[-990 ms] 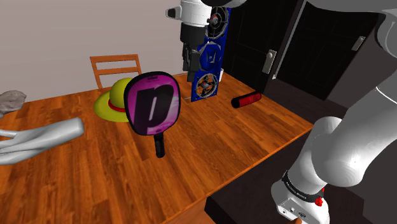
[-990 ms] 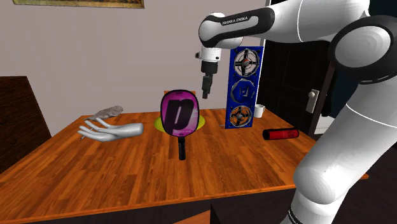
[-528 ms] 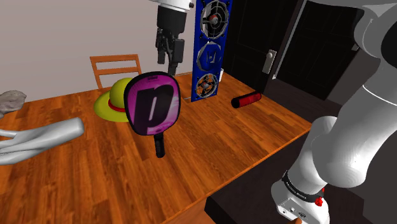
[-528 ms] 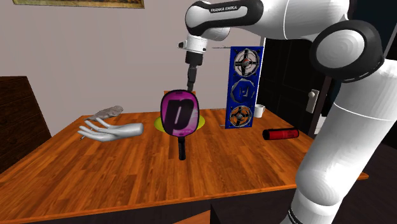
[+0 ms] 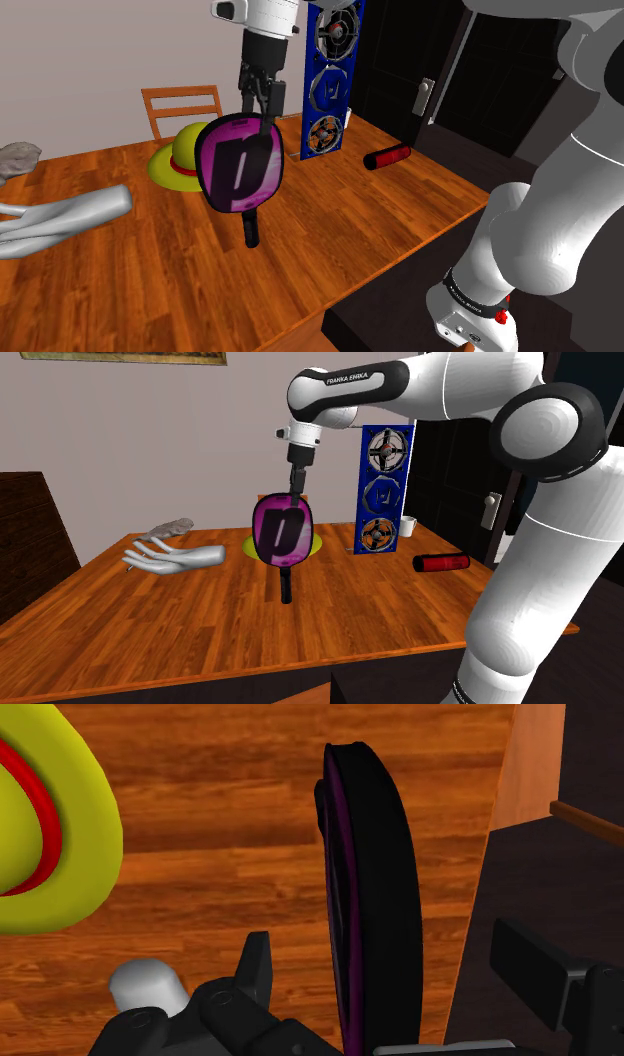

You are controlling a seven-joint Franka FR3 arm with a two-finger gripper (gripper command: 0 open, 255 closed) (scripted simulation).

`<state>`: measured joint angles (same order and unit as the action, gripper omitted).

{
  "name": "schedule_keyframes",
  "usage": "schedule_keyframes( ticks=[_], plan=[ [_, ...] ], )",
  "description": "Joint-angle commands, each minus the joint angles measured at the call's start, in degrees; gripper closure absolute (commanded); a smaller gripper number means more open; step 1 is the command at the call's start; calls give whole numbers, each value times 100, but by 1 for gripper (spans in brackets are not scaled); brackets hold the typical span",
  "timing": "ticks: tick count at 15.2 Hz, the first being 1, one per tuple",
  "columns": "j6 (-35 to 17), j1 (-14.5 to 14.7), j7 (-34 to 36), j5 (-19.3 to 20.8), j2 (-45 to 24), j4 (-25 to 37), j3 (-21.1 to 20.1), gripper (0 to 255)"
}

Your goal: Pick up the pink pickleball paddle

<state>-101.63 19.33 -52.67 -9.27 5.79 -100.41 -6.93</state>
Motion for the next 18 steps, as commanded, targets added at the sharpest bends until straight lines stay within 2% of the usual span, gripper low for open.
schedule_keyframes(
  ticks=[1,2,3,12,18],
  plan=[
    [-101,4,-8,-4,8,-106,-5,0],
    [-101,4,-8,-4,7,-105,-5,0],
    [-91,4,-6,-3,5,-93,-6,255],
    [-101,4,-8,-4,7,-105,-5,255],
    [372,-1,61,21,-83,462,0,255]
  ],
)
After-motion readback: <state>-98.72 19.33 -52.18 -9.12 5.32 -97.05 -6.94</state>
